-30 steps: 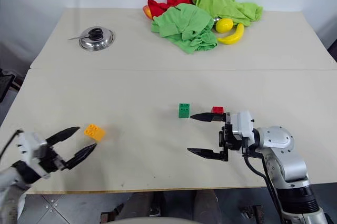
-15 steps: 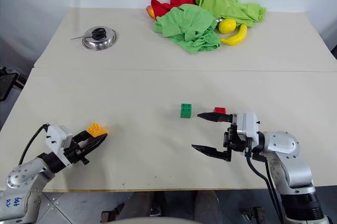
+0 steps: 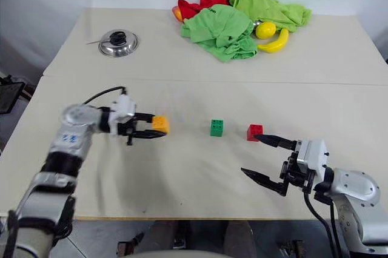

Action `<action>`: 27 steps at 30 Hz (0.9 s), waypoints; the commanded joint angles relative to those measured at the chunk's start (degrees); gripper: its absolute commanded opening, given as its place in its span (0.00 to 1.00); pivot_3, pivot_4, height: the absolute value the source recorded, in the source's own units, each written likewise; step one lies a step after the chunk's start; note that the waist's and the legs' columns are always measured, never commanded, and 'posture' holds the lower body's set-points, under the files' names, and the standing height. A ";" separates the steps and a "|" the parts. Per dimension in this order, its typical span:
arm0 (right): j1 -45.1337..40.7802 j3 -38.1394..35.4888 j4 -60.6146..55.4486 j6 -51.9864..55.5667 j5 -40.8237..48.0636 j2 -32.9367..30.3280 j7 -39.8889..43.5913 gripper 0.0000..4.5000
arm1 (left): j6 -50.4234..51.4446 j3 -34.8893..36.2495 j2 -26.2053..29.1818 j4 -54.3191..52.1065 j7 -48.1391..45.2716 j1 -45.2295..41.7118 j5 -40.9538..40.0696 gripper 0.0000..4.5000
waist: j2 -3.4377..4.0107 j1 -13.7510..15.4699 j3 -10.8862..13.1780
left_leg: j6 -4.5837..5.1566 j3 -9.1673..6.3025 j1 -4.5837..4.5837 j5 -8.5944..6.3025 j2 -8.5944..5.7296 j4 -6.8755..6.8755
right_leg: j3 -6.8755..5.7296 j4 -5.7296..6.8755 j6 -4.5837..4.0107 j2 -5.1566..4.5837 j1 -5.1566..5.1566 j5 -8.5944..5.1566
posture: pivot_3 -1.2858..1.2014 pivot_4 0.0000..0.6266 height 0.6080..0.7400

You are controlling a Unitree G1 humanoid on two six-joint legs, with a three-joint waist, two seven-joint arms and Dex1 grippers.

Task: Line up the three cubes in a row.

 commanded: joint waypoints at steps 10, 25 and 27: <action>4.15 -1.45 -4.76 -1.57 -0.02 1.58 -4.95 1.00 | -6.47 -0.47 -2.96 16.32 -1.75 -7.79 5.09 0.33 | -0.16 -0.56 0.09 | 0.05 -0.06 -0.01 0.02 0.02 0.02 | 0.01 0.00 0.07 -0.02 0.01 0.01 | 0.52 0.24 1.00; 1.93 -1.65 -0.80 -2.57 0.67 -0.33 -0.92 1.00 | 1.88 10.17 5.67 -3.31 -7.33 5.17 -6.86 0.90 | -0.16 -1.35 0.09 | 0.06 -0.15 -0.02 0.03 0.09 0.04 | -0.02 0.03 0.07 -0.02 0.01 0.01 | 0.52 0.24 1.00; 1.91 -2.67 0.17 -3.01 0.77 -1.02 0.27 1.00 | 7.86 12.29 9.34 -11.88 -7.00 11.75 -9.84 0.90 | -0.15 -1.39 0.09 | 0.05 -0.15 0.01 0.03 0.14 0.03 | 0.01 0.04 0.07 -0.02 0.01 0.01 | 0.52 0.24 1.00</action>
